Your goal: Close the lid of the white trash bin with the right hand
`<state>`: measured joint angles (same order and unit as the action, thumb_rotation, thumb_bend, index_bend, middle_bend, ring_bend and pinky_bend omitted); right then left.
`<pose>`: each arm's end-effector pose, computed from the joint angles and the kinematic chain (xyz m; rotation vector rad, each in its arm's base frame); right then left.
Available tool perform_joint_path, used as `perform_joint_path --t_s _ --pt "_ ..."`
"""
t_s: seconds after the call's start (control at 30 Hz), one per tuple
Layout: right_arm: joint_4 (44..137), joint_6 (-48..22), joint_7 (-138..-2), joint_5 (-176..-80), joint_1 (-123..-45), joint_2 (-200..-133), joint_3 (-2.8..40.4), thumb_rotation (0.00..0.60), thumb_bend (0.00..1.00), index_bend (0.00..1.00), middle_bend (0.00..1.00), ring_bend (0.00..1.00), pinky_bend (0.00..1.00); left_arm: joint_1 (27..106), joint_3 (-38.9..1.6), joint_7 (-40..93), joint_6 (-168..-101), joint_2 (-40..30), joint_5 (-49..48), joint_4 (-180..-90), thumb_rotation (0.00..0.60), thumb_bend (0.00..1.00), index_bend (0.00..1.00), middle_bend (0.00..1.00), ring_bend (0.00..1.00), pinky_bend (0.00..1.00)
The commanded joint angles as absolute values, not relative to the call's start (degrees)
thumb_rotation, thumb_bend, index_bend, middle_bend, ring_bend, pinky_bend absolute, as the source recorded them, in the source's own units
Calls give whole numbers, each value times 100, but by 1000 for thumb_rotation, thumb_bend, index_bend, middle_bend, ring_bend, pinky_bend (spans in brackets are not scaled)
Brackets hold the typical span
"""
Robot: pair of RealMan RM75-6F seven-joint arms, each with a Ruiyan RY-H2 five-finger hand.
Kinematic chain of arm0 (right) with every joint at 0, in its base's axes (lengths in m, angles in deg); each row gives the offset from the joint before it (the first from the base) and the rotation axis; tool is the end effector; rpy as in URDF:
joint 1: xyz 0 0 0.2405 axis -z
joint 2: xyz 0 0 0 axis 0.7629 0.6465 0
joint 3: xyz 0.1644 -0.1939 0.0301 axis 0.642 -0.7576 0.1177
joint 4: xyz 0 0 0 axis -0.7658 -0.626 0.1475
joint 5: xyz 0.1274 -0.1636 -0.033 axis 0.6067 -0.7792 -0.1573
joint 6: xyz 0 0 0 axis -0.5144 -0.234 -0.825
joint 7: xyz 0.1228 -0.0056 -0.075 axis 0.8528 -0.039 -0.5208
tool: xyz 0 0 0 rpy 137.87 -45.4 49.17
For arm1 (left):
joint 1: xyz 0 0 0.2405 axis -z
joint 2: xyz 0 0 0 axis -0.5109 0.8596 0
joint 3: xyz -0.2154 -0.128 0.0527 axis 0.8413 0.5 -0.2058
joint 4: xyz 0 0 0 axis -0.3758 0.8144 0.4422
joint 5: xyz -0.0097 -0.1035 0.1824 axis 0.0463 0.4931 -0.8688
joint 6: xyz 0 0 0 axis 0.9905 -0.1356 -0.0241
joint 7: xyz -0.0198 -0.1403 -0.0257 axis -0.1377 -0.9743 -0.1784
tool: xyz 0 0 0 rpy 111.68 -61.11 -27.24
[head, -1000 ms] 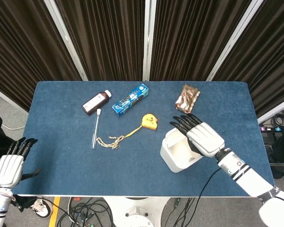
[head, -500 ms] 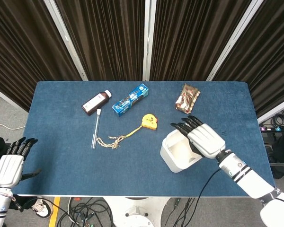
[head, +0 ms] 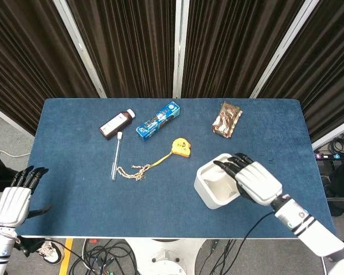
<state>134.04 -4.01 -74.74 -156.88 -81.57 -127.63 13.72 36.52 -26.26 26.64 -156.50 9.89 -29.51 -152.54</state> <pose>-0.1431 -0.2543 0.1516 2.1060 -0.7796 0.9275 -0.3020 0.1774 0.1320 -1.4633 -0.8975 -0.9527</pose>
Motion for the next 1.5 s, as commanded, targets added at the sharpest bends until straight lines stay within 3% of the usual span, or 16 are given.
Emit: perform_joint_path --t_s 0.03,0.27,1.1,1.23,1.37,1.5 --pt "13348 -714 -7325 -16068 -7882 -12676 1128 600 946 0 219 146 129 3666 -2637 2635 -15632 1011 -2972 -15301 600 0 154 137 60 140" --pt "13185 -978 -7222 -16462 -7600 -12722 837 600 942 0 215 146 129 3669 -2645 2678 -15630 1046 -2982 -15359 600 0 154 137 61 140" --pt "12648 -499 -7283 -16103 -7563 -13290 570 600 940 0 188 130 127 3619 -2645 2562 -15674 1009 -2927 -15253 600 0 154 137 60 140" --pt "12572 -1192 -7072 -16334 -7372 -13309 675 600 908 0 139 58 85 3618 -2630 2561 -15703 1024 -2938 -15258 600 0 154 137 60 140" --pt "12280 -2530 -6678 -16663 -6938 -13389 855 600 805 0 59 1 11 3609 -2606 2574 -15776 1038 -2972 -15290 600 0 154 137 61 141" --pt "11660 -3742 -6279 -16512 -6348 -13616 974 600 712 0 15 0 0 3610 -2596 2584 -15791 1047 -2977 -15322 600 0 155 137 60 140"
